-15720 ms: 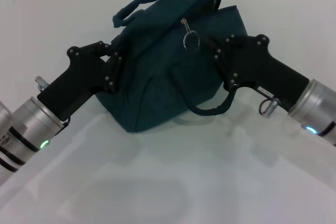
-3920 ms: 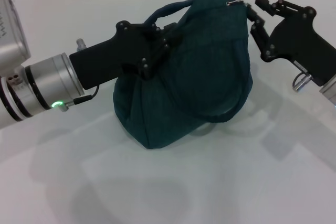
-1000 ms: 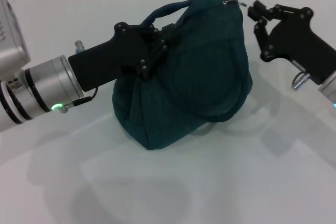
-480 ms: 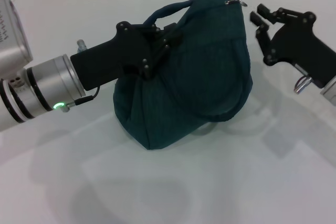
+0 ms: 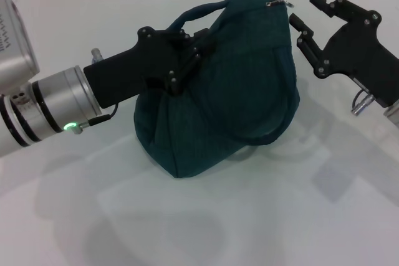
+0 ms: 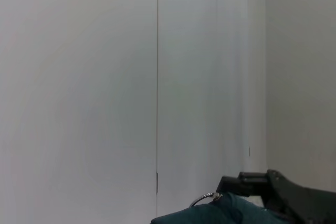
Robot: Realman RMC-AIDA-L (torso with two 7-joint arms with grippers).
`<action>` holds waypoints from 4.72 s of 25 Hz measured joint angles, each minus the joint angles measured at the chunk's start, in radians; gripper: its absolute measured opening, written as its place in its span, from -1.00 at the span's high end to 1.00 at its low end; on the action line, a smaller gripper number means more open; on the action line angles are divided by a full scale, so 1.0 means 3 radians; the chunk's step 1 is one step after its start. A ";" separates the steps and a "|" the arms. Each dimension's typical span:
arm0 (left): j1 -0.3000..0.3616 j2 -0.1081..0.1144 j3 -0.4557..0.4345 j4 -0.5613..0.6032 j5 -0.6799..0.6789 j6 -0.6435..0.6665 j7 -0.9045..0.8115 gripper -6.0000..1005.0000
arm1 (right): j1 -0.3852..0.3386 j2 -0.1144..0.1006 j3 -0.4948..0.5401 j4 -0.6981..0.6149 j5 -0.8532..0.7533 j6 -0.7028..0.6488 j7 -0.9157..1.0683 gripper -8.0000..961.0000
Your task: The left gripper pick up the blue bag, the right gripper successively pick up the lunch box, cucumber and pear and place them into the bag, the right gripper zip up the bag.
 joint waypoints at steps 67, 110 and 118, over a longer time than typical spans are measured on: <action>-0.0026 0.0000 0.0000 -0.0010 -0.0001 -0.0014 0.0072 0.84 | 0.0232 0.0000 -0.0064 -0.0090 -0.0016 0.0478 0.0029 0.70; -0.0128 -0.0017 -0.0165 -0.0409 -0.0376 -0.0009 0.0314 0.84 | 0.0142 -0.0002 0.0064 0.0339 0.0173 0.0624 0.0425 0.69; -0.0128 -0.0045 -0.0149 -0.0794 -0.1015 0.0063 0.0471 0.70 | 0.0168 -0.0009 0.0103 0.0329 0.0176 0.0609 0.0557 0.59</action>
